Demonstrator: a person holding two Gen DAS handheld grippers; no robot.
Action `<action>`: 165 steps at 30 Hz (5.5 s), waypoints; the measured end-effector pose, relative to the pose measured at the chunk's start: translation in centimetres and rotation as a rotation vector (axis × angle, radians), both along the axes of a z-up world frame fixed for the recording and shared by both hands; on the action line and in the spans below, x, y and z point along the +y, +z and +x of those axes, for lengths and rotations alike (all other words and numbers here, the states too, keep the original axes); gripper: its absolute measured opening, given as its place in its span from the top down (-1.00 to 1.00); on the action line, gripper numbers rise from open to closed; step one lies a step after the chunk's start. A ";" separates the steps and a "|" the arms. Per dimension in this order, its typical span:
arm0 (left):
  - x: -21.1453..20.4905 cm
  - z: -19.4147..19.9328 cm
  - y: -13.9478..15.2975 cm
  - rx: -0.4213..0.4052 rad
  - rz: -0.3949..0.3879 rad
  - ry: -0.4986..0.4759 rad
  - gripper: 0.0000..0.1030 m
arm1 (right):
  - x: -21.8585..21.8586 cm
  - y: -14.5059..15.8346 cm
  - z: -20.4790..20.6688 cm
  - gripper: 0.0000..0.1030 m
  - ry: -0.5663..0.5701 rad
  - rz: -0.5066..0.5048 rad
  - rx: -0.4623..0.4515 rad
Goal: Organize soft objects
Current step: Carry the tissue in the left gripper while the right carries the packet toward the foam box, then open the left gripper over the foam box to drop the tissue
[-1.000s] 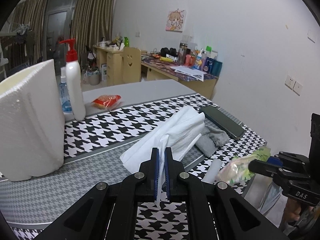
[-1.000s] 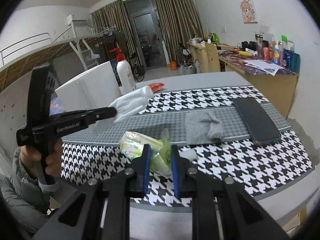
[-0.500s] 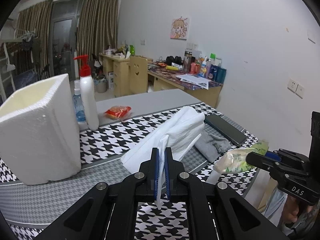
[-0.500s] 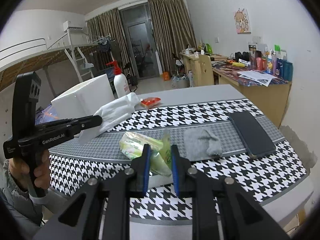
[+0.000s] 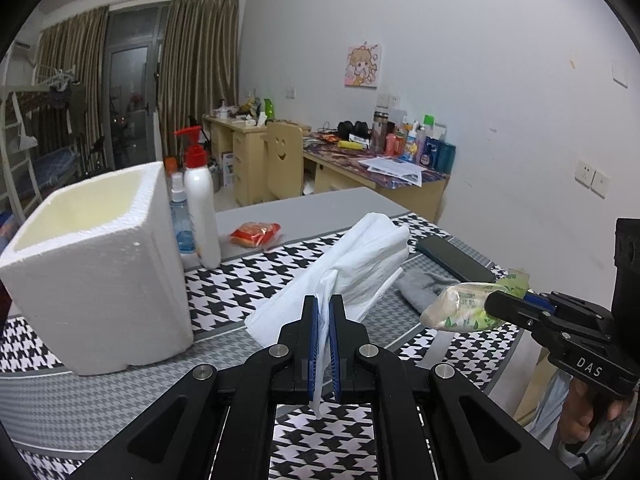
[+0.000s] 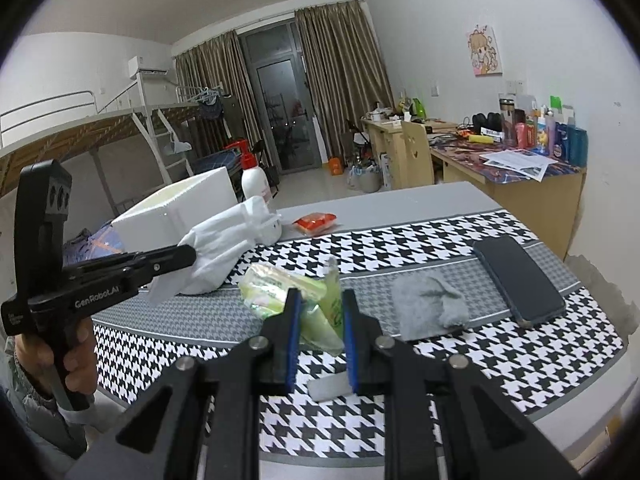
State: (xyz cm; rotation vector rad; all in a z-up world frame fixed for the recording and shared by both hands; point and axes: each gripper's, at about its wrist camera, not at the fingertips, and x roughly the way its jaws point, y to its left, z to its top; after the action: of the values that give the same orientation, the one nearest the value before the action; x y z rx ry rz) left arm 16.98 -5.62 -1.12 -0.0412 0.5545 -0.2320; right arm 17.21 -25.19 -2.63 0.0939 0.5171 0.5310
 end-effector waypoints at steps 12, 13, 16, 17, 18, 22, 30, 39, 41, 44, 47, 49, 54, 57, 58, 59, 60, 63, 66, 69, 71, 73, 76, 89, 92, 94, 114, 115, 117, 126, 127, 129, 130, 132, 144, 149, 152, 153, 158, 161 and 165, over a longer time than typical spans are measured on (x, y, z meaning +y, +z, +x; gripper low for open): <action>1.8 -1.1 1.3 -0.028 0.005 0.002 0.89 | 2.0 1.6 -0.9 0.55 -0.012 0.002 -0.051; 2.0 -1.2 1.5 -0.032 0.004 0.005 0.89 | 2.1 1.8 -0.9 0.55 -0.012 0.002 -0.056; 2.3 -1.4 2.0 -0.048 0.006 0.007 0.89 | 2.4 2.3 -0.9 0.55 -0.009 0.002 -0.070; 2.3 -1.5 2.2 -0.052 0.008 0.007 0.89 | 2.7 2.5 -1.0 0.55 -0.007 -0.002 -0.076; 2.4 -1.5 2.3 -0.055 0.010 0.006 0.89 | 2.8 2.6 -1.0 0.55 -0.004 -0.004 -0.081; 2.7 -1.5 3.0 -0.071 0.017 0.009 0.89 | 3.3 3.2 -1.1 0.55 0.002 -0.003 -0.097; 3.5 -2.0 4.4 -0.112 0.023 0.012 0.89 | 4.3 4.6 -1.3 0.55 0.006 -0.004 -0.132; 4.6 -2.5 5.5 -0.140 0.024 0.027 0.89 | 5.5 5.5 -1.6 0.55 0.016 0.002 -0.161; 4.9 -2.8 5.8 -0.151 0.028 0.033 0.89 | 5.8 5.7 -1.5 0.55 0.019 0.004 -0.168; 5.3 -2.8 6.3 -0.162 0.029 0.039 0.89 | 6.3 6.1 -1.6 0.55 0.023 0.005 -0.178; 5.6 -2.7 6.9 -0.176 0.037 0.047 0.89 | 6.6 6.5 -1.6 0.55 0.029 0.005 -0.188; 5.8 -2.6 7.3 -0.182 0.041 0.054 0.89 | 6.8 6.7 -1.5 0.55 0.031 0.006 -0.193; 6.8 -2.8 8.1 -0.202 0.039 0.073 0.89 | 7.3 7.3 -1.3 0.55 0.033 0.020 -0.197; 7.3 -2.7 8.3 -0.208 0.044 0.087 0.89 | 7.7 7.5 -1.4 0.55 0.045 0.021 -0.206; 7.5 -2.7 8.4 -0.212 0.043 0.088 0.89 | 7.9 7.6 -1.3 0.55 0.050 0.019 -0.208; 7.6 -2.7 8.5 -0.215 0.045 0.092 0.89 | 8.0 7.7 -1.3 0.55 0.051 0.018 -0.209; 7.7 -2.7 8.6 -0.220 0.046 0.096 0.89 | 8.1 7.7 -1.2 0.55 0.053 0.019 -0.209; 8.0 -2.5 8.9 -0.227 0.049 0.104 0.89 | 8.5 8.0 -1.0 0.55 0.064 0.018 -0.211; 8.4 -2.3 9.1 -0.232 0.050 0.117 0.89 | 8.9 8.3 -0.9 0.55 0.069 0.011 -0.218; 8.7 -2.3 9.2 -0.239 0.055 0.126 0.89 | 9.1 8.3 -0.7 0.55 0.075 0.008 -0.228; 8.9 -2.2 9.2 -0.241 0.056 0.129 0.89 | 9.3 8.5 -0.6 0.55 0.082 0.013 -0.227; 9.0 -2.1 9.3 -0.242 0.059 0.135 0.89 | 9.6 8.6 -0.5 0.55 0.083 0.013 -0.228; 9.4 -1.9 9.2 -0.240 0.065 0.151 0.89 | 10.1 8.7 -0.2 0.55 0.088 0.007 -0.224; 10.9 -1.6 9.6 -0.243 0.079 0.197 0.89 | 12.1 9.7 0.9 0.55 0.112 -0.001 -0.218; 11.2 -1.5 9.7 -0.246 0.083 0.202 0.89 | 12.7 9.9 1.2 0.55 0.125 -0.001 -0.217; 11.5 -1.5 9.6 -0.248 0.087 0.208 0.89 | 13.1 10.0 1.3 0.55 0.139 -0.003 -0.211; 14.1 0.4 9.2 -0.224 0.109 0.297 0.89 | 16.2 10.8 3.1 0.55 0.139 -0.056 -0.221; 14.1 0.5 9.1 -0.221 0.110 0.301 0.89 | 16.5 10.8 3.1 0.55 0.137 -0.062 -0.221; 14.3 0.8 9.0 -0.215 0.108 0.307 0.89 | 16.9 10.9 3.1 0.55 0.138 -0.067 -0.221; 15.4 2.2 8.3 -0.182 0.107 0.343 0.89 | 18.1 11.1 3.5 0.55 0.144 -0.077 -0.222; 15.5 2.4 8.2 -0.178 0.107 0.345 0.89 | 18.2 11.1 3.7 0.55 0.144 -0.077 -0.221; 15.6 2.9 8.1 -0.170 0.109 0.351 0.88 | 18.5 11.0 3.9 0.55 0.146 -0.081 -0.217; 15.8 3.1 7.9 -0.163 0.108 0.354 0.88 | 18.6 11.0 4.1 0.55 0.147 -0.081 -0.215; 15.9 3.4 7.7 -0.153 0.106 0.358 0.88 | 19.0 10.9 4.4 0.55 0.150 -0.085 -0.208; 16.9 5.6 6.4 -0.096 0.095 0.381 0.88 | 19.9 10.6 5.7 0.55 0.155 -0.094 -0.183; 17.7 6.3 5.4 -0.052 0.077 0.376 0.81 | 20.3 10.3 6.0 0.55 0.158 -0.103 -0.175; 18.3 6.3 5.1 -0.037 0.056 0.383 0.29 | 20.4 10.2 6.5 0.55 0.153 -0.104 -0.166; 18.5 6.2 5.2 -0.040 0.048 0.386 -0.06 | 20.5 10.1 6.5 0.55 0.153 -0.106 -0.164; 18.9 5.2 5.8 -0.082 0.055 0.413 -0.54 | 20.5 10.1 6.7 0.55 0.152 -0.103 -0.156; 19.2 4.5 6.2 -0.105 0.053 0.436 -0.85 | 20.7 10.2 6.9 0.55 0.153 -0.105 -0.154; 19.6 3.6 6.5 -0.128 0.048 0.458 -0.96 | 21.2 10.2 6.9 0.55 0.159 -0.111 -0.154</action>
State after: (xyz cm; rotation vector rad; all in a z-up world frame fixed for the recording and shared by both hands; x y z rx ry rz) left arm 20.63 13.94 5.38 -0.1043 0.4101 0.2242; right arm 24.13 -4.02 7.54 -0.0938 0.4044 0.6577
